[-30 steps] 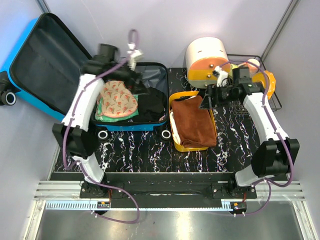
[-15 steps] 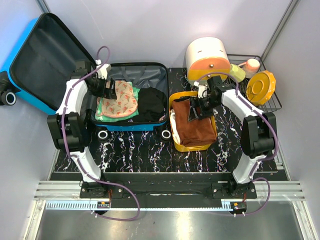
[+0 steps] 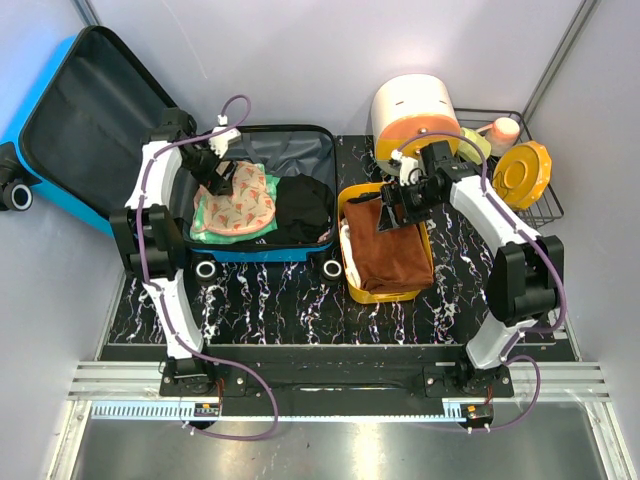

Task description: Open, take out, and arrange the luggage

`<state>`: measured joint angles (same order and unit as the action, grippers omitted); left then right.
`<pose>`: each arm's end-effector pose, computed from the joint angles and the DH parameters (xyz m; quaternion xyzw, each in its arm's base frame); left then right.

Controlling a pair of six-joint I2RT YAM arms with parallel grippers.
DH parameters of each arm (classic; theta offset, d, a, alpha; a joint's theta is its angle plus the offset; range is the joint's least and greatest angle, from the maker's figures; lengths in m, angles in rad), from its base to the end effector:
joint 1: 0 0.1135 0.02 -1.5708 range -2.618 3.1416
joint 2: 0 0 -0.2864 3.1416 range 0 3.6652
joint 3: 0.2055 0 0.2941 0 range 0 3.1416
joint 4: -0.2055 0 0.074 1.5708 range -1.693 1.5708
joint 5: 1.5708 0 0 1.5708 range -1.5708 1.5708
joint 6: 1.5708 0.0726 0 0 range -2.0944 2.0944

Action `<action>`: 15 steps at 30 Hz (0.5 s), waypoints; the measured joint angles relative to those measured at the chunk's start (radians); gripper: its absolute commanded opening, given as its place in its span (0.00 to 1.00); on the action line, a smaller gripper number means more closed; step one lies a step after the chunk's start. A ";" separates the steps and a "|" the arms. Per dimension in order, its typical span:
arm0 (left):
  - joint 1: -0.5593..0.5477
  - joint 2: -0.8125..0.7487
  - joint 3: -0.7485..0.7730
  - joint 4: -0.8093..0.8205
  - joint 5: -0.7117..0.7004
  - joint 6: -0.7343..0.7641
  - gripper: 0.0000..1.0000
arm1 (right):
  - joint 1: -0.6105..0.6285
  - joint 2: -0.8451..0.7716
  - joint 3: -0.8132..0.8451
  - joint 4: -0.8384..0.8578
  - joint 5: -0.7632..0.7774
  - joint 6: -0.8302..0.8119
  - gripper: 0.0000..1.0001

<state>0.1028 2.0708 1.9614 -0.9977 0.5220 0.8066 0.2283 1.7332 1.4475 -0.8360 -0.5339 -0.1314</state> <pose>0.5123 0.0165 0.2706 0.3798 0.8622 -0.1281 0.3097 0.3995 0.1308 0.2496 -0.2260 0.9147 0.2673 0.2021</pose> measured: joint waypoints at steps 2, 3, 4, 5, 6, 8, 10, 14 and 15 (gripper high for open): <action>-0.003 0.036 0.041 -0.044 0.019 0.063 0.90 | 0.000 -0.017 0.000 0.000 0.000 -0.004 0.85; -0.004 0.049 0.048 -0.064 0.029 0.089 0.89 | 0.000 -0.024 0.000 0.000 0.000 -0.006 0.85; -0.006 0.064 0.049 -0.089 0.038 0.118 0.87 | 0.000 -0.032 0.000 -0.001 0.000 -0.008 0.85; -0.008 0.077 0.049 -0.109 0.049 0.138 0.83 | 0.000 -0.037 0.001 -0.002 0.000 -0.009 0.85; -0.010 0.092 0.049 -0.125 0.061 0.157 0.79 | -0.001 -0.041 0.003 -0.004 0.000 -0.011 0.85; -0.011 0.107 0.051 -0.136 0.083 0.177 0.51 | -0.002 -0.042 0.010 -0.007 0.000 -0.014 0.85; -0.011 0.110 0.064 -0.159 0.100 0.188 0.34 | -0.004 -0.042 0.013 -0.008 0.000 -0.019 0.85; -0.014 0.110 0.087 -0.181 0.124 0.185 0.00 | -0.015 -0.042 0.018 -0.019 0.000 -0.023 0.85; -0.014 0.108 0.092 -0.183 0.127 0.178 0.00 | -0.018 -0.042 0.019 -0.022 0.000 -0.023 0.85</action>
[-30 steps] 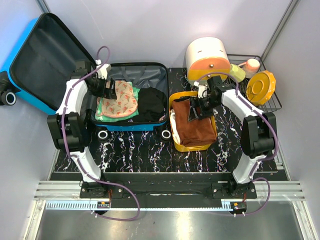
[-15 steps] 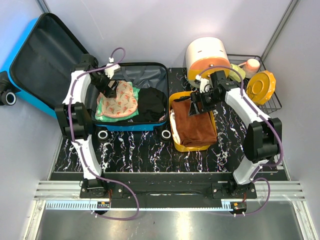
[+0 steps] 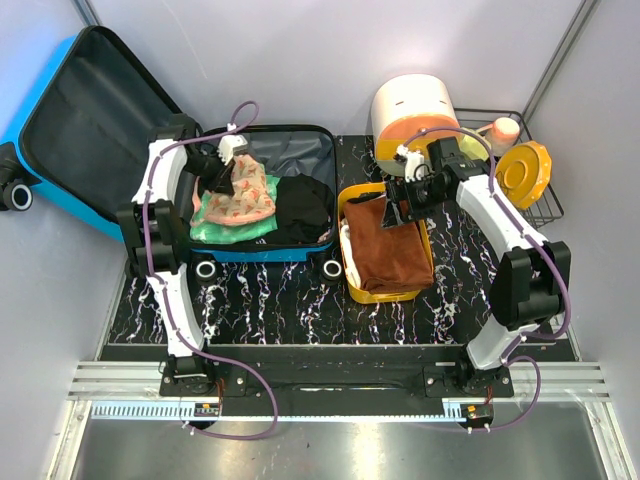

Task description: Open, take out, and arrange the luggage

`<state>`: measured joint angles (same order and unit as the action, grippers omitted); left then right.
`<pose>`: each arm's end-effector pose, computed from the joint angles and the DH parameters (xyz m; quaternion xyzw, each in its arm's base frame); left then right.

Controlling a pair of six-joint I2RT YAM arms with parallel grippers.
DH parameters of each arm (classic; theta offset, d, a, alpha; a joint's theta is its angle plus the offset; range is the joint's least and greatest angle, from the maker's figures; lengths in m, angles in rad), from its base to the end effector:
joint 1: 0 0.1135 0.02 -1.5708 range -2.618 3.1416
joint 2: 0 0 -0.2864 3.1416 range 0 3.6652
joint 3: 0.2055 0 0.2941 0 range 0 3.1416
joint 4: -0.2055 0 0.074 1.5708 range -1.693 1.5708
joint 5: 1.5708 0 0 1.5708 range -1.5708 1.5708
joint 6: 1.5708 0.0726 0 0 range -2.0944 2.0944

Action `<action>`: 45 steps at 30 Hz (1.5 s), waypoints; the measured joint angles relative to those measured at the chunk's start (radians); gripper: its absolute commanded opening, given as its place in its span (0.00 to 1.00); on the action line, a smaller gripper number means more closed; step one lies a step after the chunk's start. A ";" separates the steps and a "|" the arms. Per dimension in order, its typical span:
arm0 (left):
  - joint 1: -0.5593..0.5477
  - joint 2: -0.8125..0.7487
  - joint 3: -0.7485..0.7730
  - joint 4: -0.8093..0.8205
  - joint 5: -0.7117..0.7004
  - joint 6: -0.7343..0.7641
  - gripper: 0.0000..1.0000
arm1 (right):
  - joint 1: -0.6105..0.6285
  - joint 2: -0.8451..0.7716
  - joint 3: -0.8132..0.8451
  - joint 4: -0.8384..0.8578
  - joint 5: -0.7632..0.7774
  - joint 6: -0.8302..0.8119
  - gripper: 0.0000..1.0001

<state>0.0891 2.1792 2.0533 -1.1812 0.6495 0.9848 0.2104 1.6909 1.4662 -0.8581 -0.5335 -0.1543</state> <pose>0.5131 0.0018 0.2446 0.4446 0.8287 -0.2081 0.2689 0.3956 0.1222 0.2716 -0.2324 0.9090 0.2622 0.2258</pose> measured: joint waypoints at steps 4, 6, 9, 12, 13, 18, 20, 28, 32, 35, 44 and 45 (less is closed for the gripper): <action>-0.002 -0.009 0.050 -0.030 0.006 -0.042 0.00 | -0.023 0.000 0.006 -0.011 0.000 0.000 0.85; -0.009 -0.026 0.089 -0.047 0.008 -0.074 0.00 | -0.044 0.000 0.021 -0.013 -0.002 0.000 0.85; -0.041 -0.084 0.144 -0.055 0.020 -0.136 0.00 | -0.085 -0.003 0.047 -0.015 -0.002 0.001 0.85; -0.126 -0.199 0.146 -0.014 0.037 -0.229 0.00 | -0.132 -0.012 0.069 -0.015 -0.002 0.002 0.86; -0.171 -0.242 0.141 0.010 0.047 -0.264 0.00 | -0.149 -0.019 0.074 -0.015 -0.002 0.002 0.86; -0.429 -0.384 0.067 0.171 0.097 -0.458 0.00 | -0.204 -0.065 0.086 -0.018 0.002 0.001 0.89; -0.529 -0.403 0.014 0.253 0.111 -0.538 0.00 | -0.222 -0.092 0.086 -0.019 0.002 0.001 0.90; -0.769 -0.318 -0.231 0.546 0.055 -0.784 0.00 | -0.264 -0.182 0.086 -0.020 0.033 -0.008 0.91; -0.806 -0.237 -0.288 0.621 0.016 -0.816 0.00 | -0.265 -0.204 0.078 -0.019 0.026 -0.014 0.87; -0.803 -0.179 -0.288 0.662 -0.006 -0.809 0.22 | -0.265 -0.207 0.055 -0.019 -0.007 -0.013 0.85; -0.796 -0.205 -0.317 0.660 -0.003 -0.782 0.64 | -0.249 -0.132 0.034 0.002 -0.093 0.023 0.79; -0.797 -0.238 -0.326 0.654 -0.004 -0.772 0.63 | -0.240 -0.118 0.037 0.007 -0.101 0.029 0.78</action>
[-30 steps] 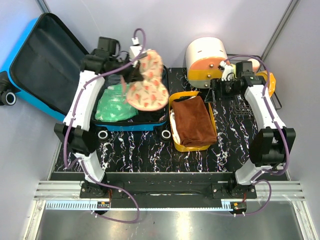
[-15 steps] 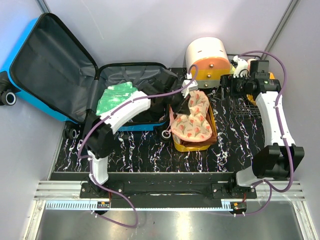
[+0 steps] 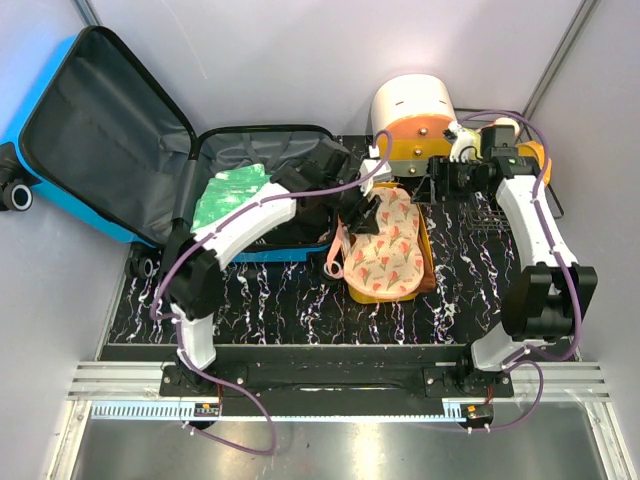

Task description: Open, take out, and arrange the luggage

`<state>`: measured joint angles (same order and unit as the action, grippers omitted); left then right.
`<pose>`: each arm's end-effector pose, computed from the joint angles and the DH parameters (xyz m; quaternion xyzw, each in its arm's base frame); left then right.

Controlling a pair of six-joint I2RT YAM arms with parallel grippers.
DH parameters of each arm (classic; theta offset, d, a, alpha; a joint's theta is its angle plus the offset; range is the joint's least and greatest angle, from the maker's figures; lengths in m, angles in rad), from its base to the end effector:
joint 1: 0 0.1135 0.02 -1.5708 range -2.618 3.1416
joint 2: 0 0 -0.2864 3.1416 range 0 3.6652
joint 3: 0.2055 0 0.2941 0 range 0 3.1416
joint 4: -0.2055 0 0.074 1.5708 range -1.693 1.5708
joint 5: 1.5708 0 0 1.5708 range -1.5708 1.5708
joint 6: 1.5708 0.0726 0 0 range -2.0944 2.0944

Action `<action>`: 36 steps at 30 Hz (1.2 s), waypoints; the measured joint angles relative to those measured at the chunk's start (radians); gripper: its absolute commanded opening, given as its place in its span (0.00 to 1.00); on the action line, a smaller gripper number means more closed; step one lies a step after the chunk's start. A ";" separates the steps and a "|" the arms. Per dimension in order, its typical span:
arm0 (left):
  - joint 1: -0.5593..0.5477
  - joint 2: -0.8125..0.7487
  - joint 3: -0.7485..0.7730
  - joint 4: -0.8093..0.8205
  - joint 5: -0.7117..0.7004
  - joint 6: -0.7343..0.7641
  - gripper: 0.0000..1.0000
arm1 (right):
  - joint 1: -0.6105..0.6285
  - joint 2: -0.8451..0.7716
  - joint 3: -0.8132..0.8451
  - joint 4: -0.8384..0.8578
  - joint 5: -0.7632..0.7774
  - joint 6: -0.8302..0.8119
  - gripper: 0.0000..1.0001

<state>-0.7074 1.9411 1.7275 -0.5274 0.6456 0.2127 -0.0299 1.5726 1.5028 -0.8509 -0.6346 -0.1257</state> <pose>0.3631 -0.3680 0.2890 0.4999 0.7209 -0.3751 0.2996 0.3932 0.0313 0.3342 -0.1426 0.8945 0.2712 0.3255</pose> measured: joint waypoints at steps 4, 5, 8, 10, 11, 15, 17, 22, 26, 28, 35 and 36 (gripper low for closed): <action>-0.010 -0.137 -0.005 -0.031 0.005 0.048 0.54 | 0.054 0.040 0.008 0.016 -0.020 0.012 0.75; -0.020 -0.171 -0.010 -0.032 0.007 0.062 0.52 | 0.076 0.046 0.008 0.016 -0.024 0.014 0.73; -0.068 -0.239 -0.049 -0.032 0.016 0.097 0.47 | 0.122 0.050 0.008 0.019 -0.033 0.016 0.68; -0.113 -0.249 -0.085 -0.027 0.019 0.114 0.46 | 0.146 0.050 0.005 0.026 -0.033 0.016 0.67; -0.138 -0.247 -0.110 -0.021 0.018 0.121 0.46 | 0.158 0.050 0.000 0.034 -0.033 0.017 0.66; -0.212 -0.169 -0.194 -0.009 -0.003 0.142 0.44 | 0.173 0.060 -0.044 0.069 -0.026 0.011 0.63; -0.219 -0.097 -0.198 -0.003 -0.029 0.155 0.45 | 0.174 0.081 -0.072 0.082 -0.007 0.002 0.63; -0.208 0.026 -0.194 0.053 -0.084 0.172 0.45 | 0.174 0.170 -0.133 0.126 0.051 -0.011 0.62; -0.210 0.052 -0.184 0.073 -0.115 0.183 0.55 | 0.176 0.227 -0.134 0.169 0.061 -0.008 0.64; -0.210 0.051 -0.183 0.073 -0.124 0.188 0.63 | 0.179 0.229 -0.134 0.174 0.061 -0.007 0.66; -0.145 -0.012 -0.114 -0.039 -0.099 0.151 0.97 | 0.180 0.180 -0.132 0.174 0.046 -0.002 0.76; -0.112 -0.035 -0.085 -0.070 -0.082 0.132 0.99 | 0.180 0.164 -0.130 0.174 0.047 -0.002 0.77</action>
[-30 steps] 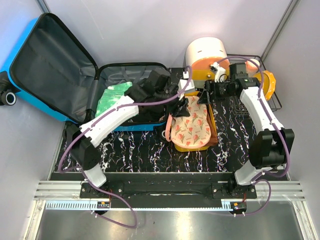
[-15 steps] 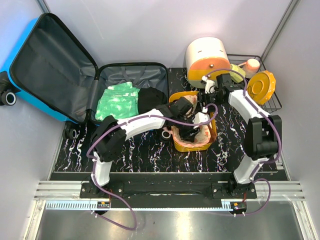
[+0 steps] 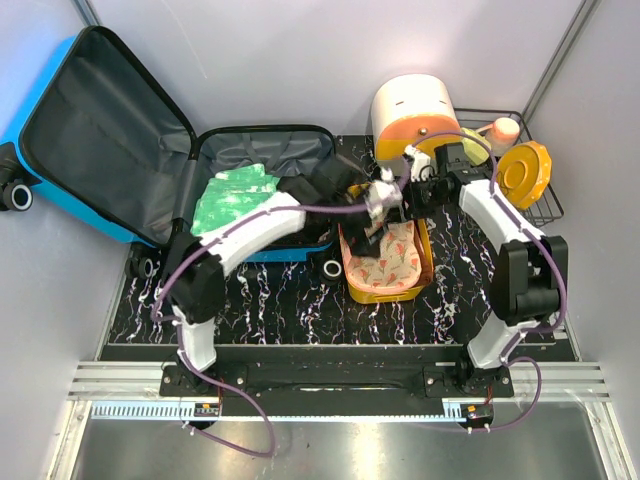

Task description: Open, take out, and arrange the luggage

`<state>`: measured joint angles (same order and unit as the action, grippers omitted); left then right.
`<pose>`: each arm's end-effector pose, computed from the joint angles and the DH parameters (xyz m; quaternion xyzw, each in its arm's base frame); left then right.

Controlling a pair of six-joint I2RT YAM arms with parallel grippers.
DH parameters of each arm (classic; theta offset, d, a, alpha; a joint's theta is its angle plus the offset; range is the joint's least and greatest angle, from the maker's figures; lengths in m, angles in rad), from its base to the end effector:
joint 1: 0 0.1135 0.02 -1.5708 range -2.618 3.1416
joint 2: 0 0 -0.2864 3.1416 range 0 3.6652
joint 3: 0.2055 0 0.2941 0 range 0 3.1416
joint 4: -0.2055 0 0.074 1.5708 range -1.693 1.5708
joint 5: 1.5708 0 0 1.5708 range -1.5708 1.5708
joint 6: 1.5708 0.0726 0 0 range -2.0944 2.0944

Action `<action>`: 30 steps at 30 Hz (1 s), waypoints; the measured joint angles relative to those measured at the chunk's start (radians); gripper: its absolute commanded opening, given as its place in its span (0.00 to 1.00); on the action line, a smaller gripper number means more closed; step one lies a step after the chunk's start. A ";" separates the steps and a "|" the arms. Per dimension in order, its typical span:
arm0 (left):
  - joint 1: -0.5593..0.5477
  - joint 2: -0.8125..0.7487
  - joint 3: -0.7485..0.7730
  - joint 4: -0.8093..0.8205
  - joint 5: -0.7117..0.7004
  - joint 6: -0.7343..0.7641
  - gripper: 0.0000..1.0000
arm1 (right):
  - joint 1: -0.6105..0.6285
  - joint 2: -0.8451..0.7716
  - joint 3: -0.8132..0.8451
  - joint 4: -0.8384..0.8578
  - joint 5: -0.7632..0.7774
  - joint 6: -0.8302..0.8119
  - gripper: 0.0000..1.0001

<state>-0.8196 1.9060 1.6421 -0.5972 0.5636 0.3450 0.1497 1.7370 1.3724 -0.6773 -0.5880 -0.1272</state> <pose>0.3102 -0.3890 0.2641 0.5760 0.6991 -0.3319 0.2631 0.4148 0.1033 0.2333 -0.2025 0.9045 0.2825 0.2470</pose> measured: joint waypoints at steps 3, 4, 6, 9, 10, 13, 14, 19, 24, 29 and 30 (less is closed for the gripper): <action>0.110 -0.064 0.076 -0.037 0.052 -0.048 0.99 | 0.000 -0.048 0.013 0.001 -0.001 0.001 0.84; 0.157 -0.090 0.095 -0.040 0.067 -0.061 0.99 | 0.000 -0.064 0.019 0.001 -0.004 0.001 0.85; 0.248 -0.145 0.114 -0.040 0.083 -0.075 0.99 | 0.000 -0.096 0.033 0.002 -0.009 0.005 0.87; 0.387 -0.199 0.116 -0.057 0.083 -0.071 0.99 | 0.000 -0.130 0.050 0.003 -0.018 0.013 0.89; 0.431 -0.203 0.114 -0.073 0.083 -0.056 0.99 | 0.000 -0.137 0.056 0.003 -0.023 0.016 0.89; 0.513 -0.195 0.085 -0.122 0.072 -0.008 0.99 | 0.000 -0.149 0.069 0.003 -0.025 0.021 0.90; 0.536 -0.192 0.061 -0.142 0.067 0.013 0.99 | 0.000 -0.151 0.070 0.003 -0.025 0.021 0.90; 0.640 -0.140 0.010 -0.252 0.040 0.115 0.85 | 0.000 -0.152 0.073 -0.002 -0.024 0.020 0.90; 0.787 -0.127 -0.022 -0.386 0.018 0.345 0.75 | 0.000 -0.152 0.075 -0.015 -0.023 0.019 0.90; 0.864 -0.156 -0.132 -0.478 -0.044 0.608 0.78 | 0.000 -0.152 0.076 -0.019 -0.023 0.020 0.90; 0.864 -0.158 -0.153 -0.485 -0.056 0.649 0.79 | 0.000 -0.151 0.076 -0.021 -0.024 0.021 0.90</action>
<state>0.0448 1.7485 1.4895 -1.0824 0.5079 0.9936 0.1497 1.5864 1.4487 -0.6979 -0.6117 -0.1066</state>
